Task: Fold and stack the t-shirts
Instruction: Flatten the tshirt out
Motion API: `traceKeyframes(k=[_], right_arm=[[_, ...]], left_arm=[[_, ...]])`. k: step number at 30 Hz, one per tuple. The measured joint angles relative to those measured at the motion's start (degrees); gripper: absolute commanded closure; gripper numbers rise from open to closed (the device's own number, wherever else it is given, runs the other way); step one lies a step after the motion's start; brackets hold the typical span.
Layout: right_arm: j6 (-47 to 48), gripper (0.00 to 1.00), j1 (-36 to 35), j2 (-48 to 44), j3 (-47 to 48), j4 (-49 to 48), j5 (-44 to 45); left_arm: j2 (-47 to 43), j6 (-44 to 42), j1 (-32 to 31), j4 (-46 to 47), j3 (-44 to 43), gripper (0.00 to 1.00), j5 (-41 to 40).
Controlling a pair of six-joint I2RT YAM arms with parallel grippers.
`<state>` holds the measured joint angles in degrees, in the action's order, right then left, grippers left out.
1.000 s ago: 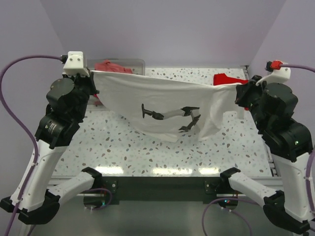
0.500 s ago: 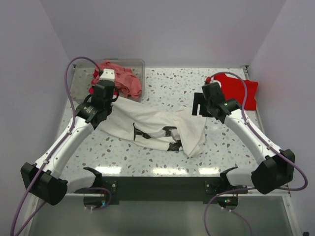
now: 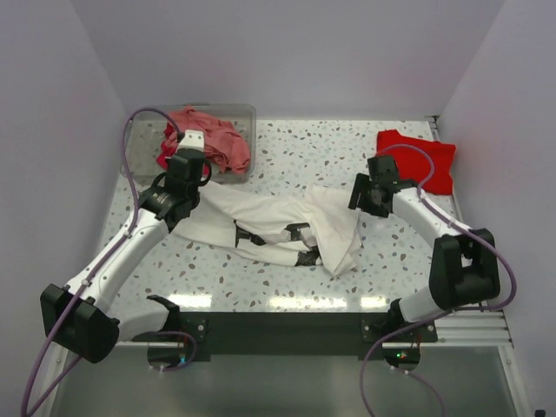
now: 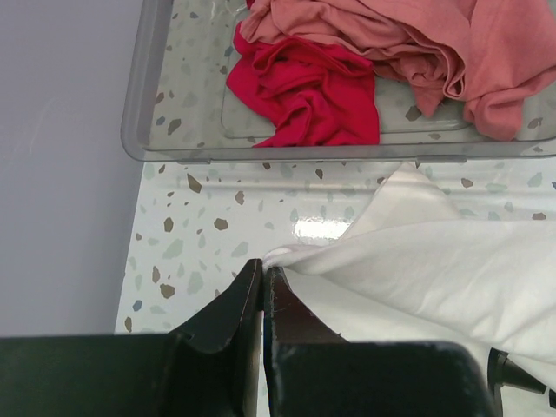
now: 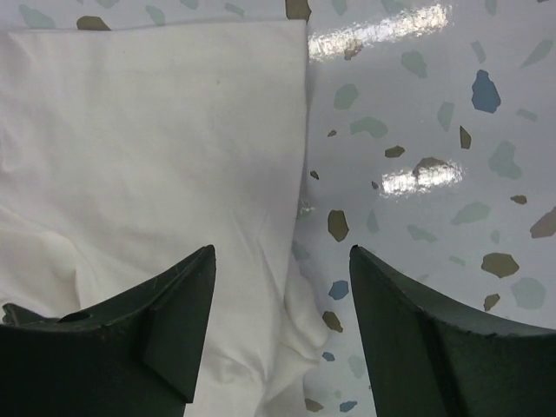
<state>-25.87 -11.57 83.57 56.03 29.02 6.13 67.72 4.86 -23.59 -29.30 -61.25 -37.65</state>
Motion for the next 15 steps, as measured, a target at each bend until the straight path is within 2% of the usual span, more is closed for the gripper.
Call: traceKeyframes(k=[6, 15], right_arm=[[0.22, 0.38, 0.63, 8.98, 3.17, -3.10, -0.20], [0.48, 0.42, 1.42, 16.33, 8.00, -6.58, -0.11]], left_arm=[[-0.09, 0.02, 0.28, 0.79, 1.42, 1.00, 0.55], [-0.13, 0.02, 0.46, 1.44, 2.12, 1.00, 1.53]])
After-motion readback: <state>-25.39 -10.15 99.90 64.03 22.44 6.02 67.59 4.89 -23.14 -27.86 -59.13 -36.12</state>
